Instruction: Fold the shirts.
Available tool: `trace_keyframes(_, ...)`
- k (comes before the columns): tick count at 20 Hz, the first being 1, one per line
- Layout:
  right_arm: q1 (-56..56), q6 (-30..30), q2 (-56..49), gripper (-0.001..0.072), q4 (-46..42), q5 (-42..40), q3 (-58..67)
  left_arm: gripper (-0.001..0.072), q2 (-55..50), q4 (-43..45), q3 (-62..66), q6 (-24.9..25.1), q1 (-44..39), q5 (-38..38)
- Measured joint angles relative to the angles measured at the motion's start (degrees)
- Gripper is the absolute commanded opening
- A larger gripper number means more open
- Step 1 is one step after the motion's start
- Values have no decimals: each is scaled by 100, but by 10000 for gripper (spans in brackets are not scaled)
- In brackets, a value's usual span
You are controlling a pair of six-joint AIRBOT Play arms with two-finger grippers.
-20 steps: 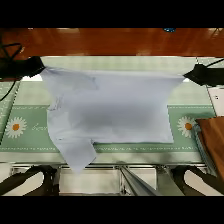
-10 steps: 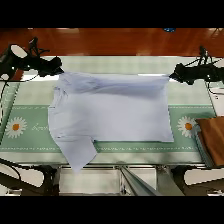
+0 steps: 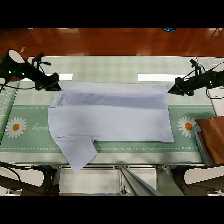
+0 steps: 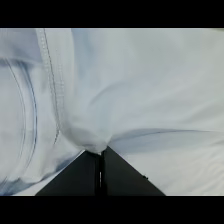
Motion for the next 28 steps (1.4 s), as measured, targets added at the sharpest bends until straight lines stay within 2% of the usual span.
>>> trace_keyframes(3,-11,0,-2,29,-160,79,-321,17,83,101,-645,184,35,-122)
trace_keyframes(4,-11,0,-2,145,-181,70,-391,55,107,96,-793,221,42,-127)
trace_keyframes(5,-15,13,-2,399,-184,39,-442,274,111,83,-896,249,44,-140)
trace_keyframes(6,-15,76,-2,410,-190,17,-476,500,125,79,-966,256,48,-173)
trace_keyframes(10,-125,208,179,410,-164,138,-468,510,400,-13,-1001,350,166,-358)
trace_keyframes(14,-570,249,994,410,-404,216,-656,510,1364,72,-1429,481,791,-374)
trace_keyframes(17,-946,225,1906,410,-372,-96,-1523,509,2358,-114,-2643,680,1635,-232)
trace_keyframes(22,-1176,-299,3397,410,717,-695,-3593,510,3641,-1311,-5084,1169,2977,85)
trace_keyframes(28,-1226,-723,4214,410,1366,-782,-4881,510,3965,-857,-5888,798,3060,44)
